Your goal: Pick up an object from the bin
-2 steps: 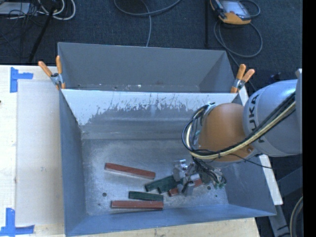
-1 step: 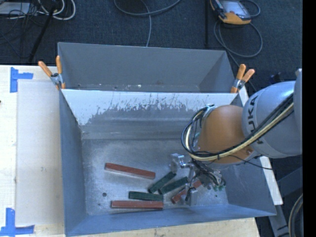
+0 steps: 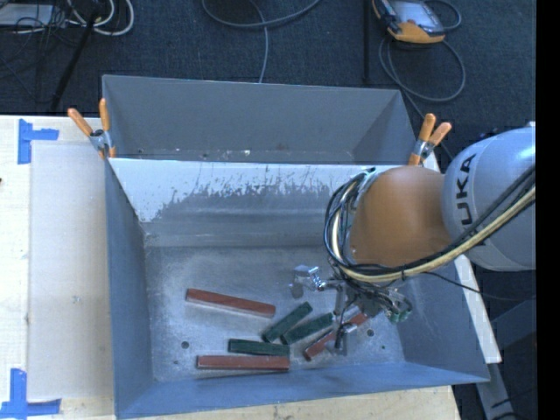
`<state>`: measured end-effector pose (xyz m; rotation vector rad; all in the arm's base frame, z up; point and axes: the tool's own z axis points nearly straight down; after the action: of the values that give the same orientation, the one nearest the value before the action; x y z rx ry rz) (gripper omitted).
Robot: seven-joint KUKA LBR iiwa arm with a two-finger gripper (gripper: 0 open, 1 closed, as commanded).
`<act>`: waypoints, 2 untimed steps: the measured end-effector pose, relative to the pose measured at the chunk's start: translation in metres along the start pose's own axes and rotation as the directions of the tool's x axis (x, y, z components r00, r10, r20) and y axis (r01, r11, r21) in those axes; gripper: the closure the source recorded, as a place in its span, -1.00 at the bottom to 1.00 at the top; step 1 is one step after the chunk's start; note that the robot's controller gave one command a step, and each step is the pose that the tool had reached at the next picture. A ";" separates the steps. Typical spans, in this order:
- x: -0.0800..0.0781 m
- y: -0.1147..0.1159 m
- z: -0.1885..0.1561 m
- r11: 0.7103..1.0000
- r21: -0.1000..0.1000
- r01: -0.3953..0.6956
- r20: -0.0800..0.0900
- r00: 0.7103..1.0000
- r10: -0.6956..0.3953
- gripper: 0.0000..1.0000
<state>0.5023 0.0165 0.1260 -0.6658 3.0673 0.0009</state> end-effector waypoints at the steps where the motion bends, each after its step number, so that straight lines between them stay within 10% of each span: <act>1: 0.008 -0.012 0.059 1.000 -0.002 -0.031 -0.006 1.000 0.031 -1.00; 2: 0.007 -0.013 0.054 1.000 0.000 -0.030 0.000 1.000 0.030 1.00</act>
Offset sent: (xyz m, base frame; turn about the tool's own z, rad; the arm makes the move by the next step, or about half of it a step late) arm -0.0014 -0.0149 -0.0560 0.0306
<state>0.5016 0.0023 0.0716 -0.6196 3.0768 0.0004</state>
